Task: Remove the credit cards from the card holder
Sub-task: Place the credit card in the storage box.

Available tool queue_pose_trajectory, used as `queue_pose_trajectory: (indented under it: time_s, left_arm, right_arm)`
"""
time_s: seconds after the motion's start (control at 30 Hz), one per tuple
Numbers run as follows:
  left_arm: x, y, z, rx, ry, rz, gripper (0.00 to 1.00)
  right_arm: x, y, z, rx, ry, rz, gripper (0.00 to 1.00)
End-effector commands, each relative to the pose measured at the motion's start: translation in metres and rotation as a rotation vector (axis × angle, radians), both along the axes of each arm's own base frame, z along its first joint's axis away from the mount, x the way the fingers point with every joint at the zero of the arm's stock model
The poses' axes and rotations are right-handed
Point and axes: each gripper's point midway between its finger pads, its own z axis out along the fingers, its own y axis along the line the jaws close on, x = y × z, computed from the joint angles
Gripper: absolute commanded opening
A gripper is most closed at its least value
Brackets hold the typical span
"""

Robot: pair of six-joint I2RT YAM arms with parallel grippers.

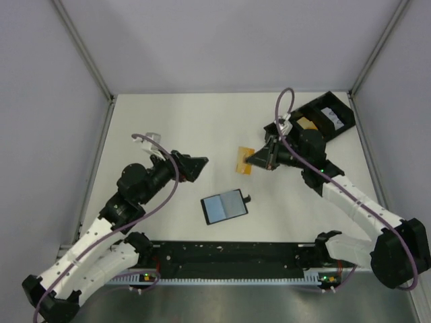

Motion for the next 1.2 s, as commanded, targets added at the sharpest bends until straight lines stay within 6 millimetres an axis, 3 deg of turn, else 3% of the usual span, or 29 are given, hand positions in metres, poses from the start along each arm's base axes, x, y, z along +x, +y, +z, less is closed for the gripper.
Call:
queue_pose_trajectory:
  time_s: [0.0,0.1,0.17,0.27,0.37,0.5,0.6,0.73,0.9,1.17]
  left_arm:
    - [0.027,0.062,0.031,0.287,-0.115,0.302,0.96]
    - [0.035,0.085,0.057,0.402,-0.196,0.404,0.97]
    - [0.042,0.098,0.064,0.477,-0.235,0.468,0.98]
    - [0.051,0.111,0.049,0.582,-0.245,0.531,0.98]
    - [0.055,0.116,0.026,0.661,-0.242,0.542,0.98]
    - [0.053,0.124,0.025,0.66,-0.256,0.576,0.98]
    - [0.053,0.135,0.025,0.699,-0.274,0.625,0.98]
    - [0.053,0.138,0.025,0.695,-0.291,0.638,0.98]
    - [0.056,0.141,0.023,0.697,-0.287,0.641,0.98]
    - [0.058,0.141,0.02,0.697,-0.276,0.636,0.98]
  right_arm:
    - [0.064,-0.065,0.01,-0.073,0.025,-0.344,0.0]
    - [0.101,-0.117,0.01,-0.061,0.097,-0.561,0.0]
    - [0.125,-0.156,0.008,-0.072,0.13,-0.718,0.0]
    - [0.158,-0.207,0.006,-0.074,0.163,-0.908,0.0]
    - [0.189,-0.241,0.005,-0.104,0.182,-0.998,0.0]
    - [0.228,-0.275,-0.016,-0.155,0.248,-1.056,0.0]
    - [0.25,-0.29,-0.022,-0.156,0.272,-1.069,0.0]
    - [0.274,-0.301,-0.045,-0.147,0.329,-1.053,0.0]
    - [0.292,-0.299,-0.077,-0.141,0.403,-1.007,0.0]
    - [0.312,-0.297,-0.11,-0.1,0.464,-0.989,0.0]
